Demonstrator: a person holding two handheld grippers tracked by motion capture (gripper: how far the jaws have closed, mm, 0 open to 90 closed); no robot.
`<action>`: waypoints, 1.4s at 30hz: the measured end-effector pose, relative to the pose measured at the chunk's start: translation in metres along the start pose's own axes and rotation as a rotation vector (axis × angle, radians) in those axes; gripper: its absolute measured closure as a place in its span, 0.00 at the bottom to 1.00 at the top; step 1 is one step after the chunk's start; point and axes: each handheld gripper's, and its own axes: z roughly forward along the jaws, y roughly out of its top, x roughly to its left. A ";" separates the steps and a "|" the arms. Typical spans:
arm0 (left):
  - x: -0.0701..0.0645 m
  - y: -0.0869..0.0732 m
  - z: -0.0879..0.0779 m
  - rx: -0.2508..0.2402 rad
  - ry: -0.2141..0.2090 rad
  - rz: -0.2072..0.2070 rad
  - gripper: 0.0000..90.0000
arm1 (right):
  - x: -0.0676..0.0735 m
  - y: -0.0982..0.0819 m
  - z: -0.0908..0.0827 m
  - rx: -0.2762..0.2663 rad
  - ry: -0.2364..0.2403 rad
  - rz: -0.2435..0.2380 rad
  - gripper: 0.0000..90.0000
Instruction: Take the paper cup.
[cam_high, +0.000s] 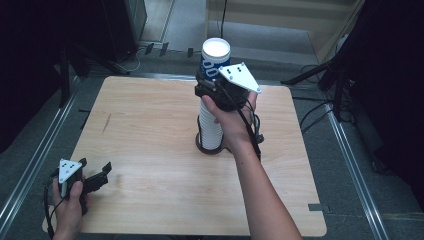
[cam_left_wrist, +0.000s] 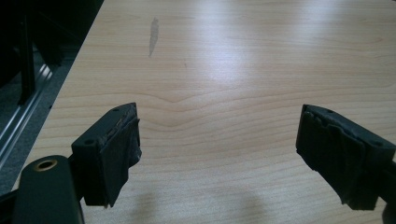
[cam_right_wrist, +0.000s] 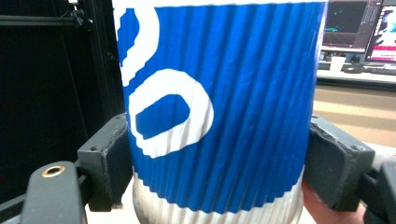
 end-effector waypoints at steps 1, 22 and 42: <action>0.000 0.000 0.000 0.000 -0.001 0.000 0.16 | 0.000 0.003 0.000 -0.005 -0.003 -0.006 0.21; 0.000 0.000 0.000 0.001 0.000 0.001 0.16 | -0.008 0.024 -0.010 -0.054 -0.021 -0.021 0.21; -0.001 0.000 0.000 0.004 0.002 0.004 0.16 | -0.030 0.030 -0.024 -0.075 -0.064 -0.012 0.21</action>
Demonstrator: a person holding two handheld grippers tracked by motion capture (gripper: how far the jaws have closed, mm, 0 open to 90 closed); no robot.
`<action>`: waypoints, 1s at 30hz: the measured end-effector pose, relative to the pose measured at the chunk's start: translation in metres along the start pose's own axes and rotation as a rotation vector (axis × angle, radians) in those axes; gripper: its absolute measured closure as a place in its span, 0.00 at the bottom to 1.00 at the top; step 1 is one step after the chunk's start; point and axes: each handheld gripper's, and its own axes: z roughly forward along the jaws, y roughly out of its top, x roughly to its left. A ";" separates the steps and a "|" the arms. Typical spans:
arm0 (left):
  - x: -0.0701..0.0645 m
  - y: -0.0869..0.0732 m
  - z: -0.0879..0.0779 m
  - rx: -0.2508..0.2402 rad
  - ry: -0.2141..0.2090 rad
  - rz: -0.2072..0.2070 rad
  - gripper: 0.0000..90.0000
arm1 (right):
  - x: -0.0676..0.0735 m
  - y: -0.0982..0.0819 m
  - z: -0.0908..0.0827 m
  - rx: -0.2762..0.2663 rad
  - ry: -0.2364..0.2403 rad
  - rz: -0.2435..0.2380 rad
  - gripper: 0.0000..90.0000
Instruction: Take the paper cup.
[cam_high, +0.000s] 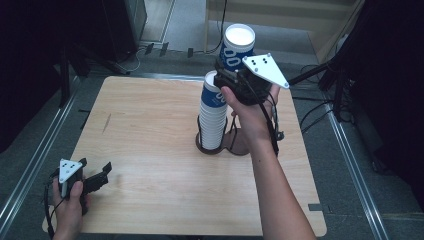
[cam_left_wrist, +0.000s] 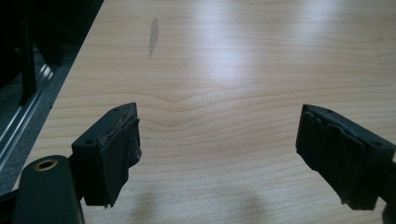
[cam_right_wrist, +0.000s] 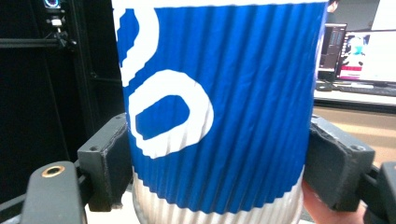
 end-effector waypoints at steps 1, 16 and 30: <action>0.000 0.000 0.000 -0.001 0.001 0.000 0.16 | -0.003 -0.001 -0.001 0.001 -0.004 0.003 0.21; -0.001 0.000 0.000 0.000 0.002 0.001 0.16 | -0.022 -0.009 -0.012 0.005 -0.036 0.017 0.21; -0.001 0.000 0.000 0.002 0.004 0.004 0.16 | -0.037 -0.019 -0.023 0.010 -0.064 0.015 0.21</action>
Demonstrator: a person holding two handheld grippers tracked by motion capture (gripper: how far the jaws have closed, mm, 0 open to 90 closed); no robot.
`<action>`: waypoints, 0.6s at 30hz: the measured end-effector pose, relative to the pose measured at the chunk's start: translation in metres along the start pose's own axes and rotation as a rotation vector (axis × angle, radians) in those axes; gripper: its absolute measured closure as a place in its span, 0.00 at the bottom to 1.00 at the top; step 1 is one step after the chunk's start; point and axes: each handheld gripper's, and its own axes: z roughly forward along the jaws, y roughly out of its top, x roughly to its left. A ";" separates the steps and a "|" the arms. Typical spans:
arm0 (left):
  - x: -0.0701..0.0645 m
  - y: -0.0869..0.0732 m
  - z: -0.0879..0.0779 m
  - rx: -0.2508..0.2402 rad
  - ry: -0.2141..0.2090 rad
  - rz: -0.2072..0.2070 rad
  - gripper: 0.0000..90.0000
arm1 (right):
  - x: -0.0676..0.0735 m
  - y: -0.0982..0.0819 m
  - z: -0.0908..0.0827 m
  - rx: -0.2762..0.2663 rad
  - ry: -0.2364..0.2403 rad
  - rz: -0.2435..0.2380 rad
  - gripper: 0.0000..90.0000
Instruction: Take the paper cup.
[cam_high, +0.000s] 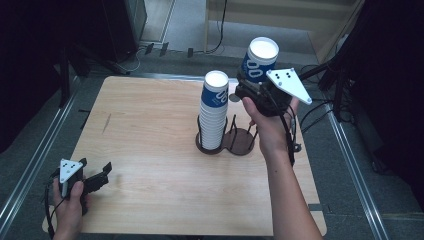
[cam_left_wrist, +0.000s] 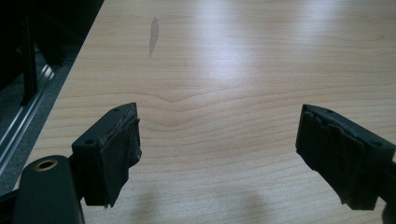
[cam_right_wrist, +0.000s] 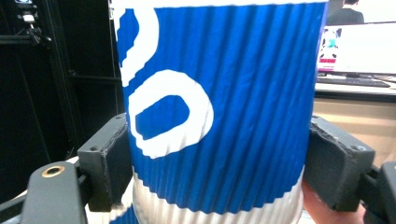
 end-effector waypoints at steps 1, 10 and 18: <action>0.000 0.000 0.000 -0.001 0.000 -0.001 0.16 | -0.002 -0.001 -0.002 -0.001 -0.004 -0.001 0.21; 0.000 0.000 0.000 -0.003 0.002 0.002 0.16 | -0.010 -0.007 -0.010 -0.001 -0.016 -0.006 0.21; 0.000 0.000 0.000 -0.004 0.002 0.003 0.16 | -0.017 -0.014 -0.015 0.010 -0.025 -0.006 0.21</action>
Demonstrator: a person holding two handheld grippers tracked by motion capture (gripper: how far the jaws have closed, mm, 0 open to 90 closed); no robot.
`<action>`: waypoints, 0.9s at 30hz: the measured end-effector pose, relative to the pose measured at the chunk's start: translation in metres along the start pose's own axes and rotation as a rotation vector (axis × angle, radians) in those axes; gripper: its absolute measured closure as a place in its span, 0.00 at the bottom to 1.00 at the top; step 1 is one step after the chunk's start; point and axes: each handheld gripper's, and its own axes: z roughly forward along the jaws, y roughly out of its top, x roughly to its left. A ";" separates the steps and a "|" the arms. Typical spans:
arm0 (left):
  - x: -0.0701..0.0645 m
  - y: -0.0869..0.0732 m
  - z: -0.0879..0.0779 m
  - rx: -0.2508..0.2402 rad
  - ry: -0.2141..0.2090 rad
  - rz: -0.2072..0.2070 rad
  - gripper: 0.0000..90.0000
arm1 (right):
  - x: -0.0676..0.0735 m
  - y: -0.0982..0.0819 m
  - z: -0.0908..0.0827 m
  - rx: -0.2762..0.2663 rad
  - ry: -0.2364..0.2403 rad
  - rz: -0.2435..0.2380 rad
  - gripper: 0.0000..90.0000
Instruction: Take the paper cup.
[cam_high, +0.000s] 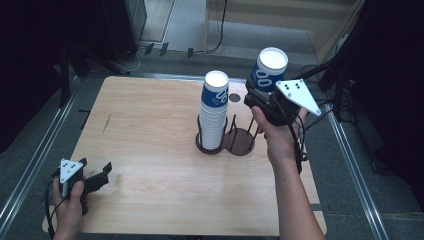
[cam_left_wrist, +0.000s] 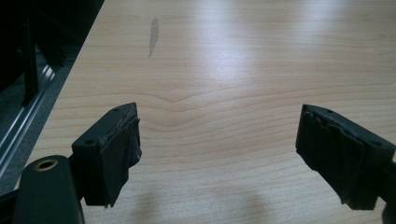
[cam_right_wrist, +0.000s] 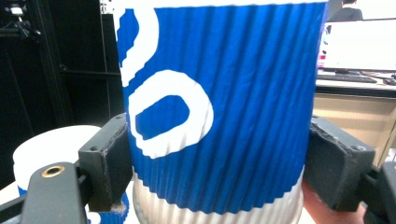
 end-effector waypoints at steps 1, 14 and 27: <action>0.000 0.000 0.000 0.000 -0.001 0.000 0.16 | -0.002 -0.002 -0.001 0.000 -0.003 0.004 0.21; 0.000 0.000 0.000 0.004 -0.004 0.005 0.16 | -0.008 -0.010 -0.010 -0.005 -0.015 0.006 0.21; 0.000 0.000 0.000 0.002 -0.004 0.005 0.16 | -0.017 -0.031 -0.019 0.012 -0.028 0.011 0.21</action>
